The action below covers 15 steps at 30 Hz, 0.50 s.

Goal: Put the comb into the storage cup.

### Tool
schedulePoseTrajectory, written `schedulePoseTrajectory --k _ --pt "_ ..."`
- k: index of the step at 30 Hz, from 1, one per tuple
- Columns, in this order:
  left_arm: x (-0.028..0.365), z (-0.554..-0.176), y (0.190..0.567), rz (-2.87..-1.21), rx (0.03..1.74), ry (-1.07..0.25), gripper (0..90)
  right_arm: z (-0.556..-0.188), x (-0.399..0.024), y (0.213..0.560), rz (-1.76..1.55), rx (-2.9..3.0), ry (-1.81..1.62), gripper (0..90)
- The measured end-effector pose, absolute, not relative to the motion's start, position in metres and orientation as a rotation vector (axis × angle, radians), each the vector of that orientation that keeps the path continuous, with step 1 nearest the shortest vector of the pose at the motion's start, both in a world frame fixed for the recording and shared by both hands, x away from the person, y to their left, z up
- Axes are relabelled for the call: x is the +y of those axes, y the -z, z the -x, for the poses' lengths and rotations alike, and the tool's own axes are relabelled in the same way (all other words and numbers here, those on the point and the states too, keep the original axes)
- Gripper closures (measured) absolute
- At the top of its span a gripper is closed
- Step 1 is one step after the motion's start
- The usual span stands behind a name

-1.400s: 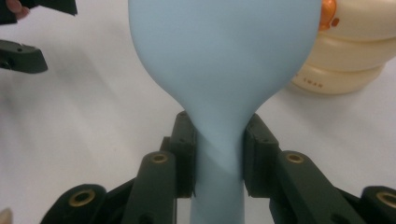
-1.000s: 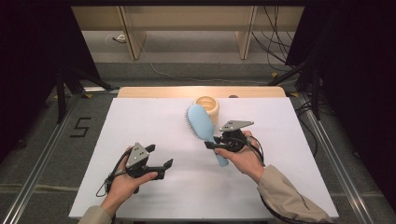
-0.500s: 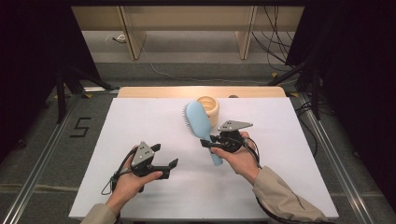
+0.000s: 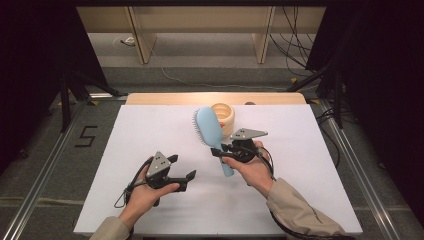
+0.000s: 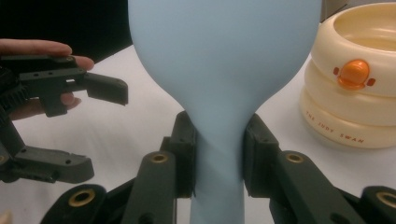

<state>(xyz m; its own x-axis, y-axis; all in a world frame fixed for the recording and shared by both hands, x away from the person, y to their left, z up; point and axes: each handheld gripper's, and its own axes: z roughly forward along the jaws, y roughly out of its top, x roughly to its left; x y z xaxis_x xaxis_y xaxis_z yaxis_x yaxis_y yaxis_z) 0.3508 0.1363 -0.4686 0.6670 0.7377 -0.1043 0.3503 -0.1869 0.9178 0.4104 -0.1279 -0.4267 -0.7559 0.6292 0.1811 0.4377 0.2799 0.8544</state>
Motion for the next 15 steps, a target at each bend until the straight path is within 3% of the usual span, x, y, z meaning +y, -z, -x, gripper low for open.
schedulePoseTrajectory --k 15 --pt "0.119 -0.351 0.469 -1.785 0.846 -0.393 15.7 -0.412 -0.119 0.427 -1.001 2.322 -1.492 70.2"
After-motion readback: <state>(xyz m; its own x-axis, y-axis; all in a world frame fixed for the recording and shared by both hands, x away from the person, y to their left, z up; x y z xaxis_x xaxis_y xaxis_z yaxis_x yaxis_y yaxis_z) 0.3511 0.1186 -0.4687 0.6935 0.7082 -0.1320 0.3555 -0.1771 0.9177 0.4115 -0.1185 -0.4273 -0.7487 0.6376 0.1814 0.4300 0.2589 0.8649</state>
